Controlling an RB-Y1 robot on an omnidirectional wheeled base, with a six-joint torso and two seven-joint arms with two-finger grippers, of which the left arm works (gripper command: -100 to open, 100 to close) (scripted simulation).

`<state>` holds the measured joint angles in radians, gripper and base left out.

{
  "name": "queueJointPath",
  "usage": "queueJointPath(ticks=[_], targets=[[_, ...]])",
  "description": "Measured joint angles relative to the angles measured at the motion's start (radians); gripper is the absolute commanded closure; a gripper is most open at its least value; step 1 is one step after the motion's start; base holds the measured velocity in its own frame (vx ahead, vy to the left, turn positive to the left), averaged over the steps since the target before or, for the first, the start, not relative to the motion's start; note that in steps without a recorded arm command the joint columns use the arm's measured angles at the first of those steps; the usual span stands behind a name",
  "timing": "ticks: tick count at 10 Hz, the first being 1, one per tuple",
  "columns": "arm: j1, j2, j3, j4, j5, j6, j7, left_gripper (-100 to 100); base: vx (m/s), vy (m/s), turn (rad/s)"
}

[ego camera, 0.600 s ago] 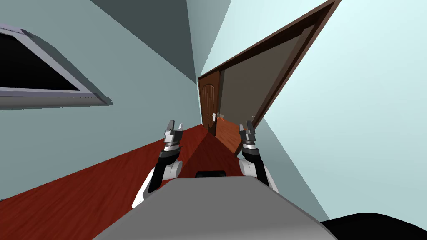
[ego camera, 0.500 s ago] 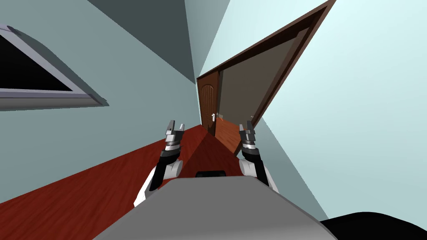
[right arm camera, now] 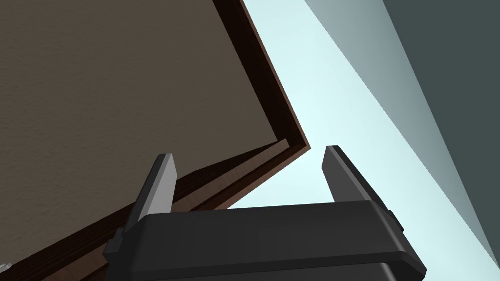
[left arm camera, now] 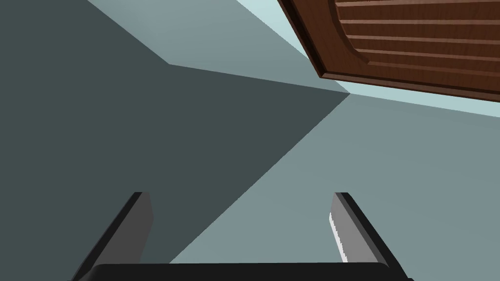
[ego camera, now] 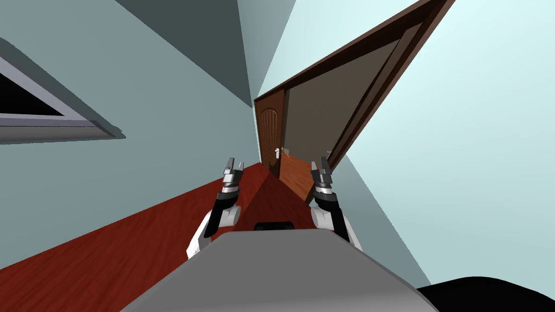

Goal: Push the door open

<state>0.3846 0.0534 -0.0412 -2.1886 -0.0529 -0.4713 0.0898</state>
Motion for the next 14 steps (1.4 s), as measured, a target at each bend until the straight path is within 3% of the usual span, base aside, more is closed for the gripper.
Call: queueJointPath(ticks=[9, 14], targets=[[-0.091, 0.022, -0.019, 0.170, 0.004, -0.007, 0.009, -100, 0.080, 0.041, -0.057], [-0.158, 0.031, -0.031, 0.280, 0.006, -0.006, 0.014, -100, 0.091, 0.058, -0.066]])
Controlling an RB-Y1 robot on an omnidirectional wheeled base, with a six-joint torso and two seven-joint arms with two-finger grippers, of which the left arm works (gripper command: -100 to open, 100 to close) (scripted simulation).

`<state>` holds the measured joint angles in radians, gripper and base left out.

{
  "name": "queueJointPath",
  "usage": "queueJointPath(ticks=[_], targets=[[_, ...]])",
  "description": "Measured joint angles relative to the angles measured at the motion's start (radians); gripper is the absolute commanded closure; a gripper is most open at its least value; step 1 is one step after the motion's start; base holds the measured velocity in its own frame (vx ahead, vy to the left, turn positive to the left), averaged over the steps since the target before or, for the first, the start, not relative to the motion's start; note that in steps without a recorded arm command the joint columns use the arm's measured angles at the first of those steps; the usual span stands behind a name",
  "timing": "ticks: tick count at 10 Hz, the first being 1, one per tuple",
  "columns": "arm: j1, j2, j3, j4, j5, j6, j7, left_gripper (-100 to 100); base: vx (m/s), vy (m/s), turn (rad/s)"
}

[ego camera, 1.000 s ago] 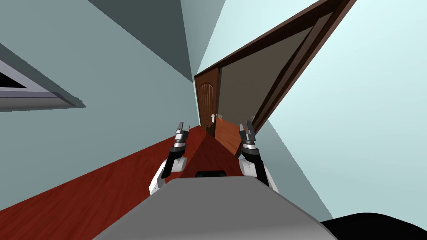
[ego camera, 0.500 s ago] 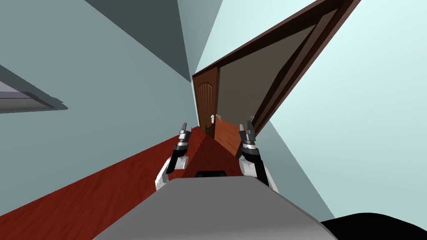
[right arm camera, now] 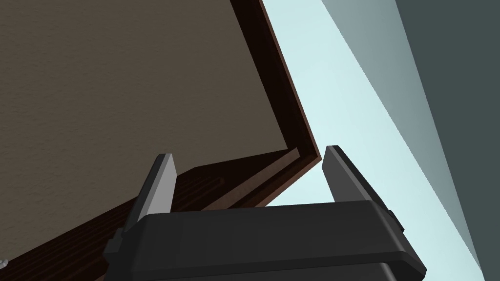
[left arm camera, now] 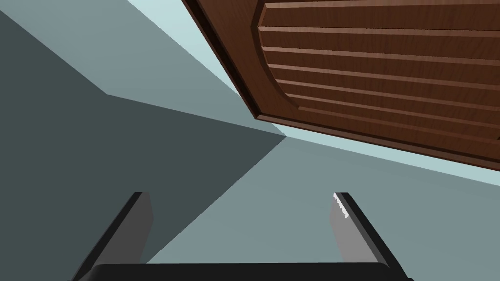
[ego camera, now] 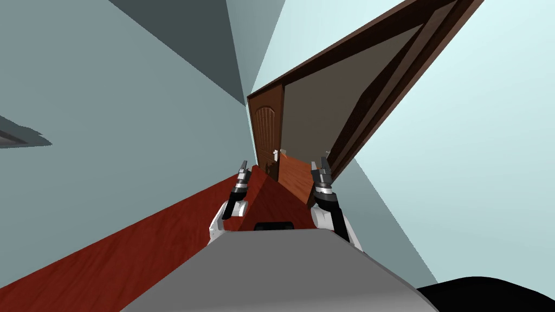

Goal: Push the door open

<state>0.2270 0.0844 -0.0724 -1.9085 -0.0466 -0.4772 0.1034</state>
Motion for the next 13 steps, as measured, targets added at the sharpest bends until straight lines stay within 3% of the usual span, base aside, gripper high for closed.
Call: queueJointPath(ticks=[13], targets=[[-0.192, 0.013, -0.036, 0.334, 0.007, -0.006, 0.015, -100, 0.087, 0.065, -0.077]])
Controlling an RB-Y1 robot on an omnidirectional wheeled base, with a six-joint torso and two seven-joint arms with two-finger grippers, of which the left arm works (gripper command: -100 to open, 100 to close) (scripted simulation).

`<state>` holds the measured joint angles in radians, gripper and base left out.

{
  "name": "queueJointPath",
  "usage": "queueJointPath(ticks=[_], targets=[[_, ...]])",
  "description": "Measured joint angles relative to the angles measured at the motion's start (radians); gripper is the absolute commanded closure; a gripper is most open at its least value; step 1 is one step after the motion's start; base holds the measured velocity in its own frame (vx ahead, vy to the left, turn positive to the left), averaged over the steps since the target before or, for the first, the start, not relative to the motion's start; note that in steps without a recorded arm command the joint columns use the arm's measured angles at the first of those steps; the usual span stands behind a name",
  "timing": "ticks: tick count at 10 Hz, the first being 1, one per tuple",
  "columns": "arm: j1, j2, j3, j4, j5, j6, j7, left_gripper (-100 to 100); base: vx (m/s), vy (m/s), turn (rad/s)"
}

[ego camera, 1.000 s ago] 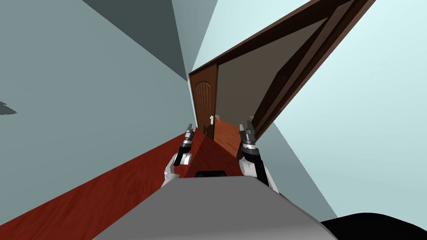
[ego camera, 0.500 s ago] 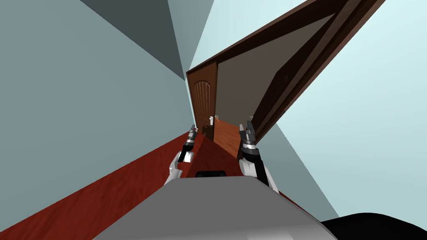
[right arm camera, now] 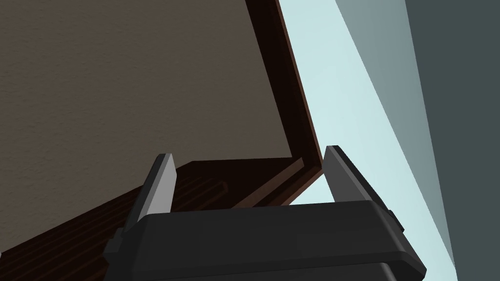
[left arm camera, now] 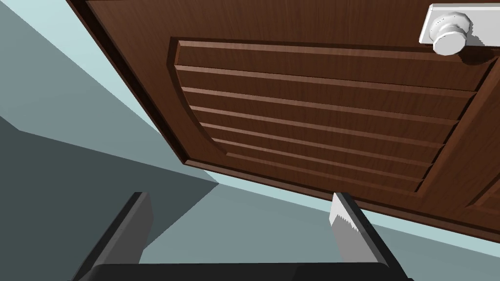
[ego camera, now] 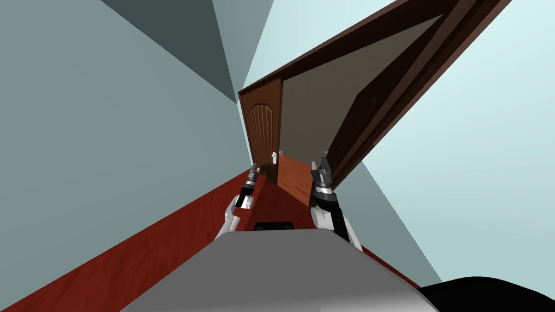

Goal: Push the door open

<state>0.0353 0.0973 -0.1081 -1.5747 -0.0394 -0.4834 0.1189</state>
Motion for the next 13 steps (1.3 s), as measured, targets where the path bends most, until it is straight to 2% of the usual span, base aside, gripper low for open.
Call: queueJointPath(ticks=[2, 4, 6, 10, 13], targets=[[-0.032, 0.005, -0.004, 0.055, 0.003, -0.002, 0.005, -100, 0.091, 0.072, -0.081], [-0.066, -0.003, -0.011, 0.113, 0.002, -0.001, 0.003, -100, 0.081, 0.065, -0.073], [-0.092, 0.002, -0.017, 0.155, 0.004, 0.004, 0.009, -100, 0.083, 0.091, -0.094], [-0.151, -0.002, -0.030, 0.256, 0.006, 0.006, 0.013, -100, 0.073, 0.078, -0.078], [-0.200, -0.006, -0.038, 0.347, 0.008, -0.003, 0.016, -100, 0.084, 0.079, -0.073]])
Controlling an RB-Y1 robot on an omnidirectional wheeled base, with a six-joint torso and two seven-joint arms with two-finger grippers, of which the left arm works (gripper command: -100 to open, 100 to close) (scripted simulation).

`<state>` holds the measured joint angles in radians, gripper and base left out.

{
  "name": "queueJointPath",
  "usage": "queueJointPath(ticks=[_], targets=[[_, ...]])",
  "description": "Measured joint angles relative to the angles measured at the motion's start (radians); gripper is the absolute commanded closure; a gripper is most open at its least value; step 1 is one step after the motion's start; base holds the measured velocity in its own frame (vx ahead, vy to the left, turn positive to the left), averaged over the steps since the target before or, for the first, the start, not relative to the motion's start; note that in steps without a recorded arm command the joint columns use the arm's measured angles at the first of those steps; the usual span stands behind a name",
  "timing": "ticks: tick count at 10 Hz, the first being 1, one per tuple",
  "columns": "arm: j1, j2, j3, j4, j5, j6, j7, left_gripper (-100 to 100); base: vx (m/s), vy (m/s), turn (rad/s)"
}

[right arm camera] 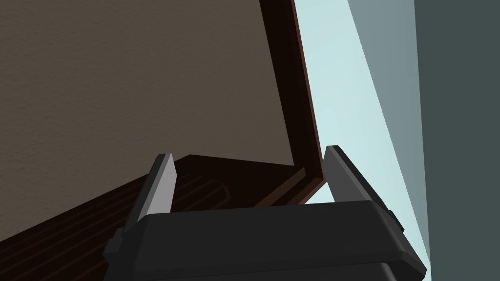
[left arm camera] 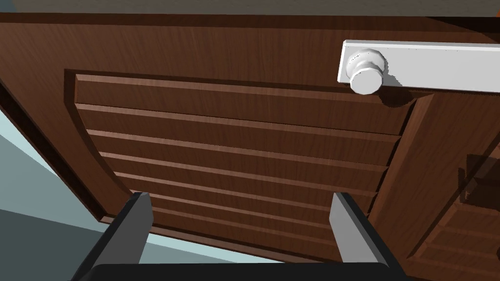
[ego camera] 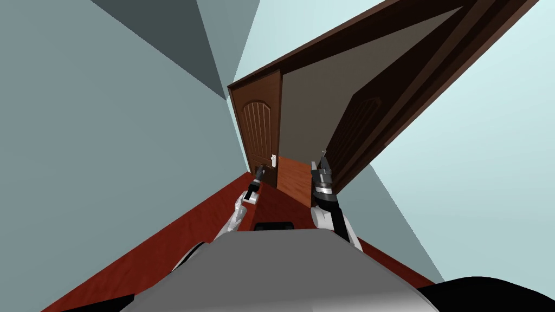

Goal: Push the door open

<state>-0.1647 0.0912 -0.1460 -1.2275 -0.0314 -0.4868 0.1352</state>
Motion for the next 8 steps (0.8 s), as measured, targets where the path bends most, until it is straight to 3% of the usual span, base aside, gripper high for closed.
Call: queueJointPath(ticks=[8], targets=[[-0.115, -0.013, -0.022, 0.199, 0.005, -0.001, 0.010, -100, 0.073, 0.080, -0.072]])
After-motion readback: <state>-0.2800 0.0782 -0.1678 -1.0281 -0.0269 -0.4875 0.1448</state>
